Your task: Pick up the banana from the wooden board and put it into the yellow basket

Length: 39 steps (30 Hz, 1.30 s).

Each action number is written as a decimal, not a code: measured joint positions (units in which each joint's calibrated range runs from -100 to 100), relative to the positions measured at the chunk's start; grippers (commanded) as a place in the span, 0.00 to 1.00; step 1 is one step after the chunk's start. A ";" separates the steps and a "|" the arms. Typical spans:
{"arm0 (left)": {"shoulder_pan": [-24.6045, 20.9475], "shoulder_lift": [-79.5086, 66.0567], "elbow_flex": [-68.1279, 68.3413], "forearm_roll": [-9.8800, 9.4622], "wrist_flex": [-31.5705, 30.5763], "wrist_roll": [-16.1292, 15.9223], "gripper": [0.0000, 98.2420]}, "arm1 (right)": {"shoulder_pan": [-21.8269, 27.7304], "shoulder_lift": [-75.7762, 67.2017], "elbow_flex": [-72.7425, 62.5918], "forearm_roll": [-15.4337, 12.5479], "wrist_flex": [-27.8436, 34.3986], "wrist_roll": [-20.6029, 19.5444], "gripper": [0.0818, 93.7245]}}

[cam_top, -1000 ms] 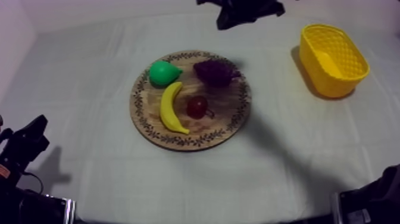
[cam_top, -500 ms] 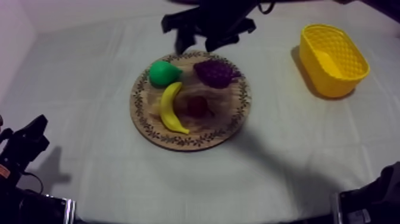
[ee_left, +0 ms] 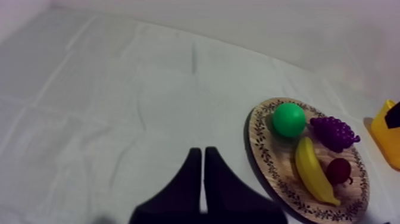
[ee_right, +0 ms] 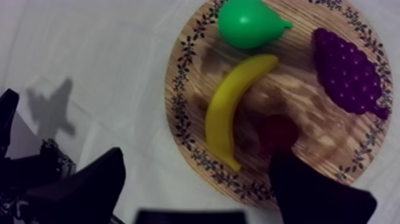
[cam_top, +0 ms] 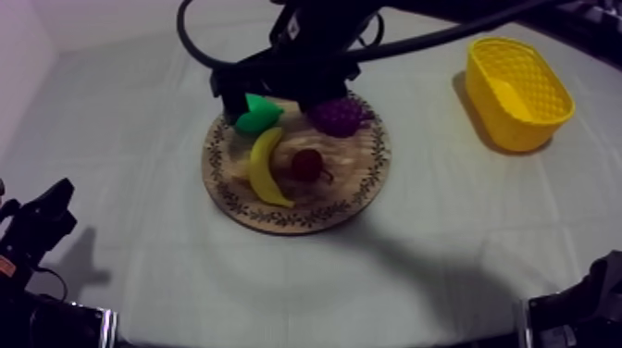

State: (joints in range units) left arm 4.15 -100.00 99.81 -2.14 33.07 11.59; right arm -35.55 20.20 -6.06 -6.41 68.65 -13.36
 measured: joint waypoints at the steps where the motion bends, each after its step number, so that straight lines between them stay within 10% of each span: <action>1: 0.00 0.00 0.00 0.00 0.00 0.00 0.00 | 0.00 0.96 -0.56 -0.07 -0.09 -0.15 0.79; 25: 0.00 0.00 0.00 0.00 0.00 0.00 0.00 | 0.75 23.32 -10.97 -0.41 -2.94 -1.81 0.73; 39: 0.00 0.00 0.00 0.00 0.00 0.00 0.00 | 0.63 27.28 -14.88 -0.71 -1.31 -1.71 0.53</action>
State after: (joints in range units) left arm 4.15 -100.00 99.81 -2.14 33.07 11.59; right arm -34.92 47.48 -20.94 -7.13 67.34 -15.07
